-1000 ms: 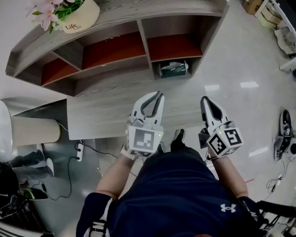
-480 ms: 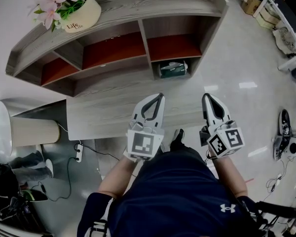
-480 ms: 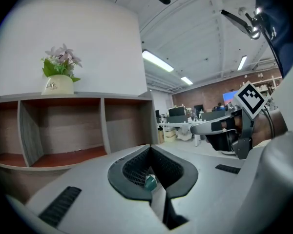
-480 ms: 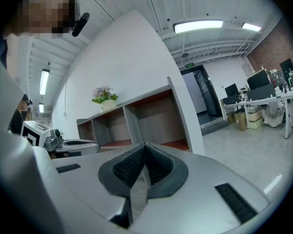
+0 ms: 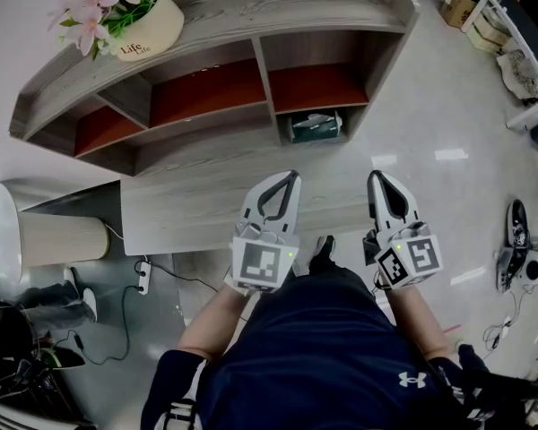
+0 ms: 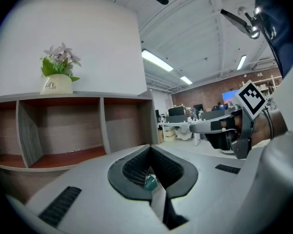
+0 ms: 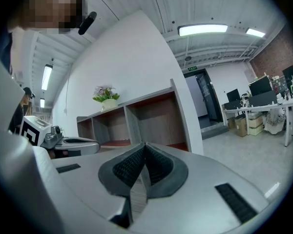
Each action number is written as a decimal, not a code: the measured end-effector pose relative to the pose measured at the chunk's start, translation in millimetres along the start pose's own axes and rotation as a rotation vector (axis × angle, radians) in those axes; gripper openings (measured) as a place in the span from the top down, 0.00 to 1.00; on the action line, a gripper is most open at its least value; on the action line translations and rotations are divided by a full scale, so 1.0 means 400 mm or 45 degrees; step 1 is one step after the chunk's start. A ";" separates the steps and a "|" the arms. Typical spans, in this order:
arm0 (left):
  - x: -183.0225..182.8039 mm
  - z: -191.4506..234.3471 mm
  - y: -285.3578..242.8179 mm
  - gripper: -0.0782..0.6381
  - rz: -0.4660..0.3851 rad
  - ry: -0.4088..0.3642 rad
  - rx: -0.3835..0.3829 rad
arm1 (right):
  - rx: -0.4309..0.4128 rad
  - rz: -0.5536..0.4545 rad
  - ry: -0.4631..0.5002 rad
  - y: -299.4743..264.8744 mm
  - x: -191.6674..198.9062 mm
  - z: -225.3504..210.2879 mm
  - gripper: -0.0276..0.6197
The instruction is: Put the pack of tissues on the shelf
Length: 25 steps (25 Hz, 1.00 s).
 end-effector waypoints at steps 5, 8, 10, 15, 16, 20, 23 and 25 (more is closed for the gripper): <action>0.007 0.002 -0.008 0.87 0.021 -0.009 0.004 | 0.001 -0.025 0.044 -0.001 -0.010 0.010 0.94; 0.007 0.002 -0.016 0.87 0.027 -0.004 0.005 | -0.005 -0.034 0.054 -0.003 -0.018 0.006 0.94; 0.004 0.004 -0.021 0.87 0.022 -0.004 0.002 | -0.015 -0.039 0.058 -0.006 -0.022 0.005 0.94; 0.008 0.004 -0.033 0.87 0.038 -0.032 -0.003 | -0.039 -0.047 0.068 -0.010 -0.023 0.004 0.94; 0.006 0.003 -0.036 0.87 0.034 -0.030 -0.004 | -0.041 -0.047 0.072 -0.011 -0.023 0.002 0.94; -0.001 -0.001 -0.050 0.87 0.027 -0.021 -0.004 | -0.043 -0.039 0.075 -0.016 -0.020 -0.009 0.94; -0.002 -0.003 -0.060 0.87 0.035 -0.020 -0.003 | -0.043 -0.035 0.073 -0.021 -0.020 -0.018 0.94; 0.000 -0.003 -0.067 0.87 0.041 -0.018 -0.003 | -0.045 -0.034 0.073 -0.024 -0.021 -0.023 0.94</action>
Point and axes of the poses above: the fingertips, and each gripper's own axes: y backward along the fingers, z to its left, x out of its underside, the point moved 4 cm from there along y, backward along the fingers, and after that the axes turned 11 degrees about z, right-handed, at the moved point
